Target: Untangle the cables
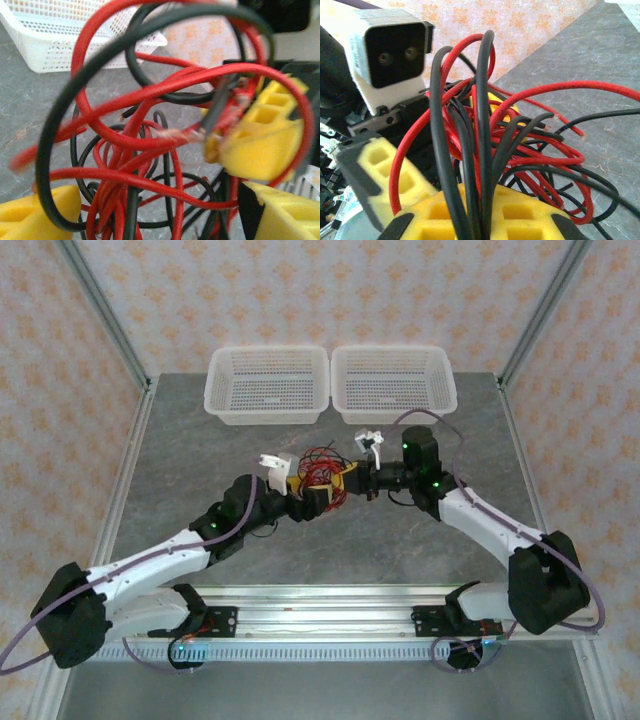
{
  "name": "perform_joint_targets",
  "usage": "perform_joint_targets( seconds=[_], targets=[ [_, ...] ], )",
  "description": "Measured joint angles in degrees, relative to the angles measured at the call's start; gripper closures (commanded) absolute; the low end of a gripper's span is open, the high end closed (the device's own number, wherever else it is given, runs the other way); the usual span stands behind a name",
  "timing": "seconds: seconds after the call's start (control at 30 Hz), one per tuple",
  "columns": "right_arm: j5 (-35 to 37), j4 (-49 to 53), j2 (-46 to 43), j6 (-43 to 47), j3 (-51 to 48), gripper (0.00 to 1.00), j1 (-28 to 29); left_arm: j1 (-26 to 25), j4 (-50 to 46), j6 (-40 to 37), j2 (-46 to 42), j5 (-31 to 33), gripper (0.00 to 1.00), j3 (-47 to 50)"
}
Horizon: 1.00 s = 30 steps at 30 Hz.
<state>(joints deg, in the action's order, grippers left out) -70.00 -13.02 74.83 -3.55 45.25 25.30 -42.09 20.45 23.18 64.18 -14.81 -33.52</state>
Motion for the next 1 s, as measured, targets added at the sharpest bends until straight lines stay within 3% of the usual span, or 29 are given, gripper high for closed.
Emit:
perform_joint_targets(
  seconds=[0.07, 0.17, 0.2, 0.47, 0.6, 0.7, 0.8, 1.0],
  targets=[
    [0.68, 0.17, -0.52, -0.61, -0.02, 1.00, 0.00, 0.00, 1.51, -0.33, 1.25, 0.87, 0.50, 0.55],
    [3.69, -0.87, -3.06, -3.48, -0.70, 1.00, 0.00, 0.00, 3.93, -0.20, 1.64, 2.54, 0.91, 1.97],
    [5.20, -1.86, -4.48, -5.01, -1.57, 1.00, 0.04, 0.00, 4.85, 0.13, 1.57, 3.26, 1.00, 2.36],
    [20.44, -15.28, -15.58, -24.85, -15.32, 1.00, 1.53, -1.73, 10.03, 1.25, -4.31, 6.29, 1.00, 5.01],
    [26.93, -19.89, -21.00, -34.88, -22.34, 0.91, 4.66, -3.28, 9.31, 2.29, -7.76, 6.56, 1.00, 6.38],
    [31.91, -20.02, -23.41, -39.08, -23.74, 0.76, 6.60, -3.45, 7.91, 2.43, -8.79, 7.74, 1.00, 6.36],
    [39.41, -19.37, -24.46, -41.31, -24.46, 0.56, 5.95, -0.96, 5.51, 2.49, -9.86, 13.79, 1.00, 6.36],
    [44.15, -10.73, -24.30, -37.75, -22.88, 0.23, 7.76, -0.20, 2.95, 4.28, -8.17, 18.10, 1.00, 6.34]
  ],
)
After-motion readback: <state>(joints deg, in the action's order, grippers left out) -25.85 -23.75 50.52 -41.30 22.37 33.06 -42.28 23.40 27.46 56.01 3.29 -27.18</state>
